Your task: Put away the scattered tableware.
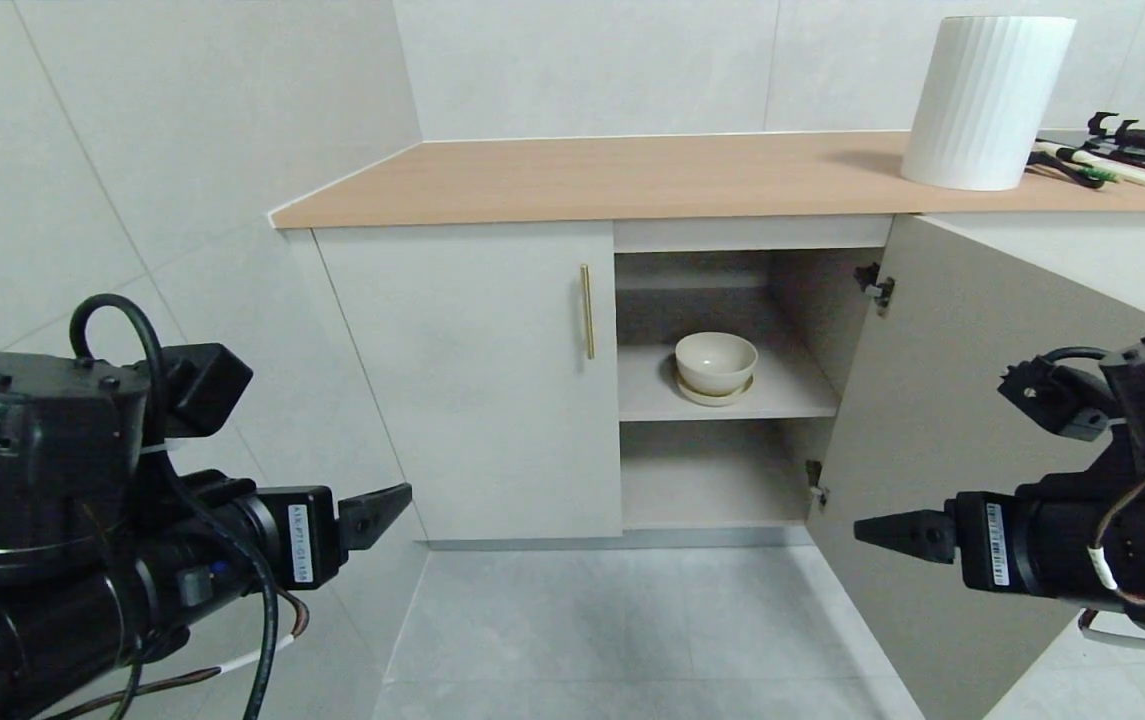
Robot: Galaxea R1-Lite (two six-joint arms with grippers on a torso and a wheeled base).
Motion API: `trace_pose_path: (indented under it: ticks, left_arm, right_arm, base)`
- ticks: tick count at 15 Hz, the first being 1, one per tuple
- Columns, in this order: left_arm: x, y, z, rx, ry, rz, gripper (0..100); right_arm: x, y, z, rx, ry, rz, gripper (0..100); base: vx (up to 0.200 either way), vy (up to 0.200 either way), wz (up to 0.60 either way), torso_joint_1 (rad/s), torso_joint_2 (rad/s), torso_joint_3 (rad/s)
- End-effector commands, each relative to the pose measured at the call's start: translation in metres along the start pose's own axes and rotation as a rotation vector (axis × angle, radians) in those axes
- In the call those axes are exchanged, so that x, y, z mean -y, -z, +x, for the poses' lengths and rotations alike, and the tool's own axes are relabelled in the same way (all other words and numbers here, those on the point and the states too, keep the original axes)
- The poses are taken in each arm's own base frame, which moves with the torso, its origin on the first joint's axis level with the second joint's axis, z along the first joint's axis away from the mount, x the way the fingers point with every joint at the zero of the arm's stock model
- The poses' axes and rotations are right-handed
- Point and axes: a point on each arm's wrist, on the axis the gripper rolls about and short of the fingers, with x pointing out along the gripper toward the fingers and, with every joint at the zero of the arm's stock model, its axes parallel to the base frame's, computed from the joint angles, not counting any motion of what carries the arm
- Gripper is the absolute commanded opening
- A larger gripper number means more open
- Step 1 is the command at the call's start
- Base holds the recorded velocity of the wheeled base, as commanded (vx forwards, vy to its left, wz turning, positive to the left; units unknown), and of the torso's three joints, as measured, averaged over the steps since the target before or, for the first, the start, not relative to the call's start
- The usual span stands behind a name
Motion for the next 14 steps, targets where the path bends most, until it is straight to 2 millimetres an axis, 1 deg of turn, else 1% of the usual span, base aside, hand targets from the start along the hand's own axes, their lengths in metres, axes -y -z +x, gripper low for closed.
trace_pose_path:
  ticks: [1,3,5,7,14]
  left_arm:
    - [0.0,0.001,0.001,-0.004,-0.002,0.001,100]
    - [0.0,0.0,0.001,-0.003,-0.002,0.0,100]
    - [0.001,0.001,0.002,-0.005,-0.001,0.002,100]
    - [0.001,0.001,0.003,-0.009,-0.003,0.004,100]
    - [0.005,0.004,0.008,-0.028,-0.006,0.018,100]
  right_arm:
    - [0.004,0.005,-0.012,0.02,-0.011,0.002,100]
    - [0.009,0.013,-0.018,0.018,-0.018,0.002,100]
    - [0.008,0.011,-0.018,0.023,-0.021,-0.004,100]
    - [0.008,0.012,-0.013,0.004,-0.011,-0.007,100]
    - [0.009,0.015,-0.009,-0.018,-0.001,-0.01,100]
  base:
    - [0.0,0.0,0.0,0.0,0.0,0.0]
    - [0.0,0.0,0.0,0.0,0.0,0.0]
    - [0.0,0.0,0.0,0.0,0.0,0.0]
    - [0.0,0.0,0.0,0.0,0.0,0.0]
    - [0.0,0.0,0.0,0.0,0.0,0.0]
